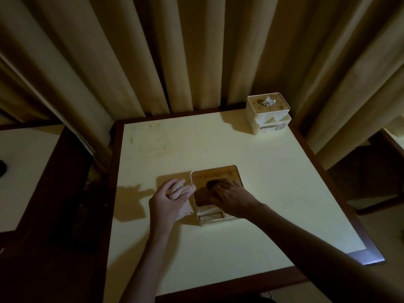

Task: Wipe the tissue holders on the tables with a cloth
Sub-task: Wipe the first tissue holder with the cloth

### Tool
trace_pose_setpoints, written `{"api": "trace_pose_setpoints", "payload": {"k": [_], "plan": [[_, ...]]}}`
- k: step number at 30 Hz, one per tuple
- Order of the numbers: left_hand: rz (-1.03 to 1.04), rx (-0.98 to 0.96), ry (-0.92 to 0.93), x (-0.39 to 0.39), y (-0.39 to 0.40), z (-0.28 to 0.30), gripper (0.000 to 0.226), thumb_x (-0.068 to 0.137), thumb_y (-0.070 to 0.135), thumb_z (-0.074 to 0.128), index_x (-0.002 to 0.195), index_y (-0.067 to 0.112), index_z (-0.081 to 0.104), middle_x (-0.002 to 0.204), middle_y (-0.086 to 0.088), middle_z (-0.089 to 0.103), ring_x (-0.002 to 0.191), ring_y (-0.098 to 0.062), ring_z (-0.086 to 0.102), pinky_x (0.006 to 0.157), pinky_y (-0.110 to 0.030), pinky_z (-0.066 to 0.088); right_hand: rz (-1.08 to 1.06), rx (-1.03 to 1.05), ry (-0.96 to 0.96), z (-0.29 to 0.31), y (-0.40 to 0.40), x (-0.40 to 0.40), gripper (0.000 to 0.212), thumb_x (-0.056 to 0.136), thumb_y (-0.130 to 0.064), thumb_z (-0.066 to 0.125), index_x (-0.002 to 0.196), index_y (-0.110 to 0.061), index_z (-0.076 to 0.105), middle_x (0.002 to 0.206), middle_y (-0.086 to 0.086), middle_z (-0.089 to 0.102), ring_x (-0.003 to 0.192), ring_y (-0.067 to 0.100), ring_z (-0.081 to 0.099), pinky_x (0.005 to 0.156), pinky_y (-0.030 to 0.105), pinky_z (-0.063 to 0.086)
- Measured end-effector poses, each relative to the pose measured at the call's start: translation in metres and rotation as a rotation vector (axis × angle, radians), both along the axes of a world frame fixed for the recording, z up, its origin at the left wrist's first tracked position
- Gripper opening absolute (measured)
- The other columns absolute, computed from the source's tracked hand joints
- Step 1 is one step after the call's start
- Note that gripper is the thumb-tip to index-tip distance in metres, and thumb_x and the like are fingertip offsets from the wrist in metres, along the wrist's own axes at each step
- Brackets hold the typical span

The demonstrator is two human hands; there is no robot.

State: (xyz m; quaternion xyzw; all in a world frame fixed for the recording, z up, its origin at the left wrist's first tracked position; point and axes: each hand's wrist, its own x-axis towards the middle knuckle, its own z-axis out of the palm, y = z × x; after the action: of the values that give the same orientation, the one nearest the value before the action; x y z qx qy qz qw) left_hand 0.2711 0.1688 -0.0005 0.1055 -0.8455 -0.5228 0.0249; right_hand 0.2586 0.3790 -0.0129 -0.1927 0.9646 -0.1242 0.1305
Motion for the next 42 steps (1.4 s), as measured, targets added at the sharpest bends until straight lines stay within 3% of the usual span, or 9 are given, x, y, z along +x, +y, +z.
{"api": "trace_pose_setpoints", "payload": {"k": [5, 8, 14, 19, 25, 32, 36, 38, 42], "plan": [[-0.032, -0.062, 0.084, -0.012, 0.007, -0.005, 0.042, 0.074, 0.016, 0.080, 0.114, 0.019, 0.068, 0.104, 0.008, 0.069, 0.092, -0.006, 0.062, 0.077, -0.017, 0.048, -0.160, -0.084, 0.010, 0.013, 0.006, -0.005, 0.037, 0.098, -0.045, 0.040, 0.130, -0.035, 0.055, 0.134, 0.005, 0.041, 0.125, 0.026, 0.032, 0.105, 0.041, 0.029], [-0.120, -0.106, 0.161, -0.022, 0.015, -0.003, 0.038, 0.076, 0.005, 0.076, 0.112, 0.015, 0.067, 0.105, 0.008, 0.068, 0.095, -0.005, 0.061, 0.080, -0.013, 0.047, -0.287, -0.132, -0.022, 0.020, 0.025, -0.010, 0.040, 0.097, -0.042, 0.045, 0.135, -0.031, 0.050, 0.138, 0.008, 0.037, 0.126, 0.026, 0.029, 0.105, 0.042, 0.031], [-0.389, -0.306, 0.137, -0.047, 0.023, -0.007, 0.041, 0.081, -0.002, 0.067, 0.118, 0.016, 0.068, 0.126, 0.005, 0.061, 0.108, -0.006, 0.059, 0.093, -0.009, 0.040, -0.277, -0.084, -0.243, 0.006, 0.057, -0.018, 0.109, 0.074, -0.057, 0.071, 0.152, -0.030, -0.001, 0.160, -0.001, -0.006, 0.145, 0.029, 0.000, 0.113, 0.055, 0.015], [-0.490, -0.418, 0.187, -0.045, 0.030, -0.019, 0.038, 0.080, 0.018, 0.075, 0.118, 0.015, 0.068, 0.131, 0.002, 0.058, 0.114, -0.008, 0.055, 0.098, -0.018, 0.043, -0.150, -0.035, -0.298, 0.000, 0.059, -0.032, 0.128, 0.067, -0.058, 0.077, 0.150, -0.028, -0.016, 0.158, -0.006, -0.020, 0.146, 0.025, -0.016, 0.116, 0.053, 0.002], [-0.435, -0.534, 0.211, -0.052, 0.036, -0.022, 0.038, 0.084, 0.020, 0.071, 0.121, 0.018, 0.065, 0.110, -0.002, 0.065, 0.096, -0.018, 0.059, 0.075, -0.019, 0.045, -0.116, -0.042, -0.253, -0.002, 0.058, -0.043, 0.134, 0.059, -0.060, 0.081, 0.152, -0.025, -0.009, 0.161, -0.003, -0.002, 0.146, 0.027, 0.003, 0.116, 0.049, 0.011], [-0.590, -0.526, 0.098, -0.051, 0.032, -0.019, 0.018, 0.093, 0.024, 0.058, 0.106, 0.023, 0.071, 0.094, 0.008, 0.055, 0.078, -0.007, 0.051, 0.062, -0.019, 0.042, -0.105, 0.120, -0.186, 0.003, 0.057, -0.049, 0.135, 0.052, -0.069, 0.079, 0.153, -0.028, -0.002, 0.156, -0.004, 0.011, 0.128, 0.027, 0.024, 0.108, 0.043, 0.022], [-0.777, -0.550, 0.115, -0.020, 0.016, -0.027, 0.018, 0.093, 0.024, 0.057, 0.103, 0.020, 0.072, 0.088, 0.008, 0.052, 0.079, -0.008, 0.054, 0.068, -0.029, 0.051, -0.094, 0.124, -0.208, 0.004, 0.055, -0.050, 0.135, 0.052, -0.069, 0.079, 0.153, -0.028, -0.002, 0.156, -0.002, 0.010, 0.128, 0.027, 0.023, 0.107, 0.044, 0.023], [-0.741, -0.533, 0.123, -0.021, 0.017, -0.027, 0.017, 0.093, 0.025, 0.058, 0.099, 0.021, 0.073, 0.085, 0.007, 0.052, 0.074, -0.010, 0.055, 0.066, -0.034, 0.052, -0.096, 0.120, -0.213, 0.004, 0.055, -0.050, 0.135, 0.053, -0.067, 0.079, 0.152, -0.028, -0.002, 0.156, -0.001, 0.008, 0.129, 0.028, 0.022, 0.107, 0.045, 0.024], [-0.500, -0.502, 0.107, -0.054, 0.036, -0.018, 0.017, 0.094, 0.025, 0.056, 0.097, 0.028, 0.073, 0.085, 0.008, 0.048, 0.073, -0.010, 0.052, 0.058, -0.020, 0.042, -0.098, 0.121, -0.228, 0.002, 0.056, -0.051, 0.135, 0.053, -0.066, 0.081, 0.152, -0.029, -0.004, 0.156, -0.003, 0.005, 0.129, 0.028, 0.021, 0.106, 0.044, 0.024]]}}
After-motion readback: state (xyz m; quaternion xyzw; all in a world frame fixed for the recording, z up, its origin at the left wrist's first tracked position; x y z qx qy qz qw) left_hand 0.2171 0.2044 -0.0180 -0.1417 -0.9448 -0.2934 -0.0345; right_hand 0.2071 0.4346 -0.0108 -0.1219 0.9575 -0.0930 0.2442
